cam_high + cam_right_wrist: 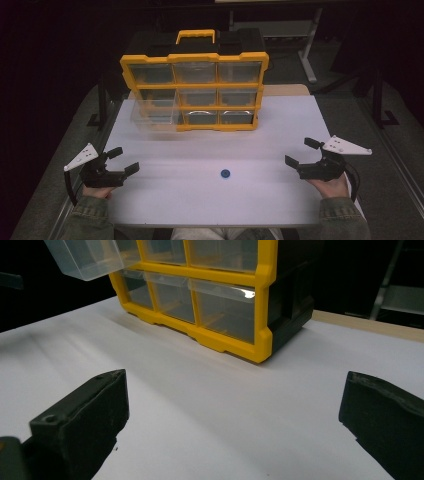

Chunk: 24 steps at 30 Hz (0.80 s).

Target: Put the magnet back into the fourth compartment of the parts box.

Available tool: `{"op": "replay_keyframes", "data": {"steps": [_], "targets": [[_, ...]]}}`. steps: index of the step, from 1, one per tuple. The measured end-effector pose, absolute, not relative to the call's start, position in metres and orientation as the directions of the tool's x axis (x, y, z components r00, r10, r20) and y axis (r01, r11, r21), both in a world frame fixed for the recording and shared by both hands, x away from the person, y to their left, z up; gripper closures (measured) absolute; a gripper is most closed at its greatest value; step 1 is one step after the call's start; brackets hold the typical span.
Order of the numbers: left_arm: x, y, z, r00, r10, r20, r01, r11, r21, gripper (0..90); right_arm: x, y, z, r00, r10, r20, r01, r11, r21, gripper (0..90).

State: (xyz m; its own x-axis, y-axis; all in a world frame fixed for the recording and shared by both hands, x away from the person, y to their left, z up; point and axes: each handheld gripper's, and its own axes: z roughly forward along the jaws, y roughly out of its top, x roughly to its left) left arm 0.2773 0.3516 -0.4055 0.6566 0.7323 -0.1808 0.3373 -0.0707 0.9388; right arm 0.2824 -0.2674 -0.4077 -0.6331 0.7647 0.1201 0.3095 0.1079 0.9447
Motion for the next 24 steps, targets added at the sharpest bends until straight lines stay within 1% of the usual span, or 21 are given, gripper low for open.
{"op": "replay_keyframes", "data": {"steps": [5, 17, 24], "targets": [[0.279, 0.350, -0.407, 0.658, 0.732, -0.176, 0.344, -0.085, 0.935, 0.0, 0.285, -0.265, -0.410, -0.629, 0.769, 0.113, 0.323, 0.127, 0.938, 0.0], [0.277, 0.347, -0.405, 0.649, 0.741, -0.171, 0.347, -0.089, 0.933, 0.0, 0.284, -0.266, -0.410, -0.622, 0.773, 0.122, 0.325, 0.114, 0.939, 0.0], [0.278, 0.335, -0.397, 0.683, 0.718, -0.132, 0.338, -0.151, 0.929, 0.0, 0.285, -0.265, -0.411, -0.629, 0.768, 0.121, 0.328, 0.121, 0.937, 0.0]]}}
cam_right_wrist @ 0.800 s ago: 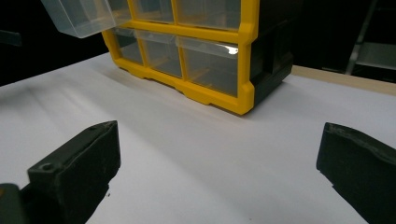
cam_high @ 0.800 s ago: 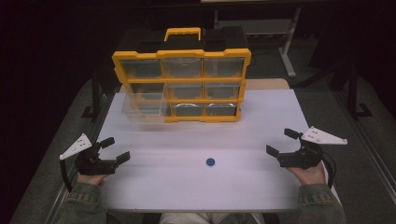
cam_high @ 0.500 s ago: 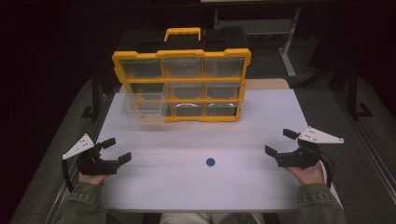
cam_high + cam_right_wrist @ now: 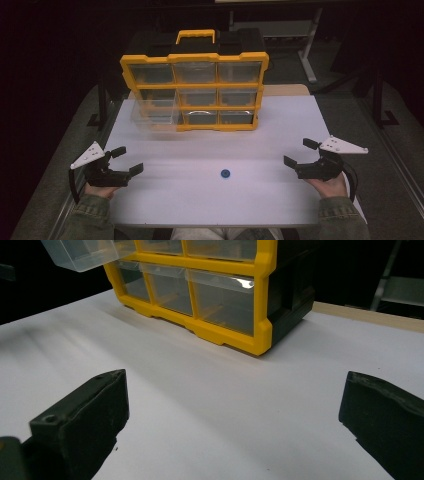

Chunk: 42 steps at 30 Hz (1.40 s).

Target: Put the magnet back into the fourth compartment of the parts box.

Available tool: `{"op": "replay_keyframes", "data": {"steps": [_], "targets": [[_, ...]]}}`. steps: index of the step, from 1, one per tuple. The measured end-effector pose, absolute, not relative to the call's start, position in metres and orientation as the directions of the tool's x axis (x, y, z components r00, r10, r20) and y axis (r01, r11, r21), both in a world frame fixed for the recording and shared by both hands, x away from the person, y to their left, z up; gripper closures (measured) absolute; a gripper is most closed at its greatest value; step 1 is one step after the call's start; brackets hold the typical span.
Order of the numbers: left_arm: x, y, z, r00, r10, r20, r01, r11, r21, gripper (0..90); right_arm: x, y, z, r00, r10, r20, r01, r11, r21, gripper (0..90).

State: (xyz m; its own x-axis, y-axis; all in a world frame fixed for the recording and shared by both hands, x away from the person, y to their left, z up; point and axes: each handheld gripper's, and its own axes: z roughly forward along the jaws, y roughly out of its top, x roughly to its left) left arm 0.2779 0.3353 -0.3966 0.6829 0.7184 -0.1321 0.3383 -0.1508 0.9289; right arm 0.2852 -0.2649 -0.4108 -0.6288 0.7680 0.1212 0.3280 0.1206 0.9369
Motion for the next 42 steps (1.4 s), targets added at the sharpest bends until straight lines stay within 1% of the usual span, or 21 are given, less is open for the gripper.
{"op": "replay_keyframes", "data": {"steps": [10, 19, 29, 42], "targets": [[0.280, 0.315, -0.386, 0.726, 0.682, -0.093, 0.320, -0.215, 0.923, 0.0, 0.284, -0.263, -0.411, -0.632, 0.766, 0.120, 0.329, 0.125, 0.936, 0.0], [0.287, 0.287, -0.375, 0.780, 0.623, -0.064, 0.303, -0.285, 0.909, 0.0, 0.285, -0.263, -0.411, -0.635, 0.765, 0.111, 0.323, 0.133, 0.937, 0.0], [0.292, 0.261, -0.367, 0.820, 0.570, -0.049, 0.287, -0.337, 0.897, 0.0, 0.284, -0.262, -0.410, -0.637, 0.764, 0.106, 0.319, 0.135, 0.938, 0.0], [0.293, 0.237, -0.363, 0.851, 0.524, -0.033, 0.267, -0.377, 0.887, 0.0, 0.284, -0.261, -0.410, -0.640, 0.761, 0.105, 0.320, 0.140, 0.937, 0.0]]}}
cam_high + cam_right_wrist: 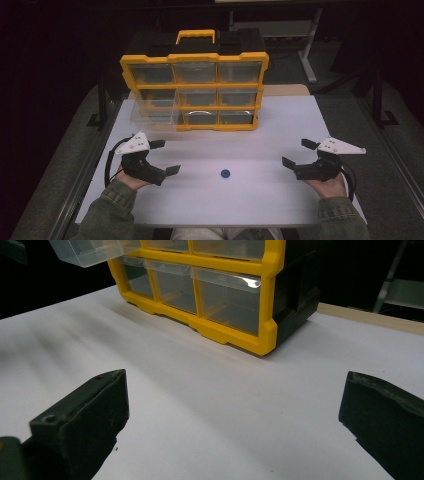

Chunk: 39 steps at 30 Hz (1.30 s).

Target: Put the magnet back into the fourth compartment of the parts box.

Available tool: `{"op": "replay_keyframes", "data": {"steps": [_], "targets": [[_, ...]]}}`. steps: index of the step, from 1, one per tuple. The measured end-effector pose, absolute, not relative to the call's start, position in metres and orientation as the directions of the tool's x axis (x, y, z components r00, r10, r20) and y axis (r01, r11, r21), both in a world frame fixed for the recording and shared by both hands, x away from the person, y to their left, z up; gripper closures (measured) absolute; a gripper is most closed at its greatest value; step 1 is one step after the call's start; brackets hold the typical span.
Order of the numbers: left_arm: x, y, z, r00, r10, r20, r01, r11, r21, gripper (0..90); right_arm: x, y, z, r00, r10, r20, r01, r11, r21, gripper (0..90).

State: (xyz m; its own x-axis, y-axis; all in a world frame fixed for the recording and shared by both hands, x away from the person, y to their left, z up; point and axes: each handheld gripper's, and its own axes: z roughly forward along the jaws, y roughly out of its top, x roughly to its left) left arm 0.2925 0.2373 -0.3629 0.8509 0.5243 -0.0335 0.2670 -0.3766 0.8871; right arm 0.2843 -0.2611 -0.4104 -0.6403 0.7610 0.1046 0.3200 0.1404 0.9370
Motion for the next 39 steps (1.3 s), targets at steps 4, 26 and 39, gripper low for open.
{"op": "replay_keyframes", "data": {"steps": [4, 26, 39], "targets": [[0.293, 0.228, -0.361, 0.860, 0.508, -0.048, 0.269, -0.371, 0.889, 0.0, 0.285, -0.261, -0.411, -0.642, 0.760, 0.106, 0.323, 0.143, 0.935, 0.0], [0.306, 0.183, -0.372, 0.903, 0.429, -0.029, 0.252, -0.474, 0.844, 0.0, 0.285, -0.260, -0.412, -0.645, 0.757, 0.104, 0.327, 0.151, 0.933, 0.0], [0.318, 0.164, -0.387, 0.924, 0.381, -0.034, 0.252, -0.539, 0.804, 0.0, 0.285, -0.258, -0.412, -0.649, 0.754, 0.098, 0.322, 0.157, 0.934, 0.0]]}}
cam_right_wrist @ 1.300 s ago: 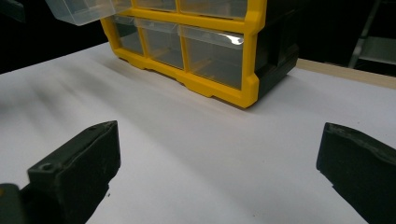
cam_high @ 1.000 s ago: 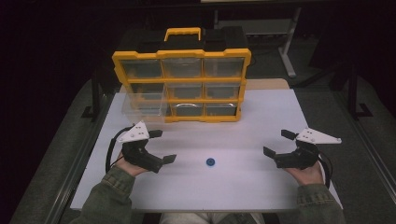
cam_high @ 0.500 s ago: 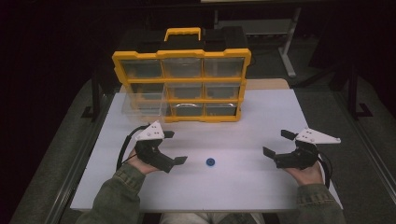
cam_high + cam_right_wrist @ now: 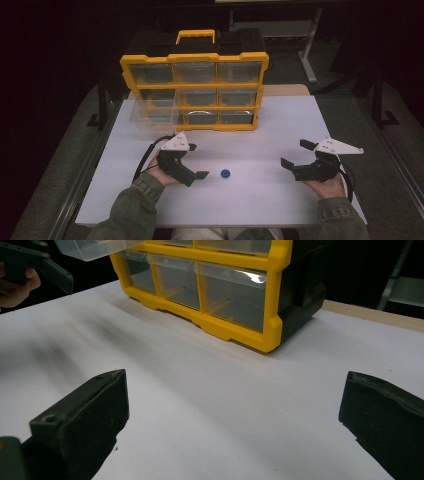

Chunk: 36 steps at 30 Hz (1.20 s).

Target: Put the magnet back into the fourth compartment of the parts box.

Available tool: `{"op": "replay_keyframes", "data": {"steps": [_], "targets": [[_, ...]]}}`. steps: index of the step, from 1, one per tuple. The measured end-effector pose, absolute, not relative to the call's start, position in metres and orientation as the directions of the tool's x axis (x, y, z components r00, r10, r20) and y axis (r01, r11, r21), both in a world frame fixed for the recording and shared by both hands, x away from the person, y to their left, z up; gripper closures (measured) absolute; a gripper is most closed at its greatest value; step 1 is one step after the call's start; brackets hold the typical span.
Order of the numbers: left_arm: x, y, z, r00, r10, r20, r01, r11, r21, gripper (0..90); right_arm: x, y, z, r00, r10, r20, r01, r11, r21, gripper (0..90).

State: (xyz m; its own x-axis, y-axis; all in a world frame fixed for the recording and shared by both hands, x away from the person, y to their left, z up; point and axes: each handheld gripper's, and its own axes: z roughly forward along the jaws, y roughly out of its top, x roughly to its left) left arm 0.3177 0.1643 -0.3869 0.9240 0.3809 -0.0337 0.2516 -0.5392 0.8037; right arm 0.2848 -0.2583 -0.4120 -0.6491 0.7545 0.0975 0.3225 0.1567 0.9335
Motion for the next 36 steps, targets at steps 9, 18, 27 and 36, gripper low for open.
{"op": "replay_keyframes", "data": {"steps": [9, 18, 27, 36], "targets": [[0.332, 0.160, -0.400, 0.919, 0.394, -0.031, 0.266, -0.560, 0.785, 0.0, 0.284, -0.259, -0.412, -0.648, 0.755, 0.100, 0.326, 0.156, 0.932, 0.0], [0.335, 0.154, -0.406, 0.923, 0.383, -0.022, 0.258, -0.577, 0.775, 0.0, 0.284, -0.260, -0.414, -0.648, 0.755, 0.100, 0.333, 0.162, 0.929, 0.0], [0.341, 0.147, -0.415, 0.930, 0.366, -0.032, 0.258, -0.588, 0.766, 0.0, 0.284, -0.260, -0.414, -0.649, 0.754, 0.099, 0.332, 0.164, 0.929, 0.0], [0.344, 0.135, -0.423, 0.941, 0.335, -0.054, 0.261, -0.614, 0.745, 0.0, 0.284, -0.259, -0.414, -0.652, 0.752, 0.099, 0.333, 0.167, 0.928, 0.0]]}}
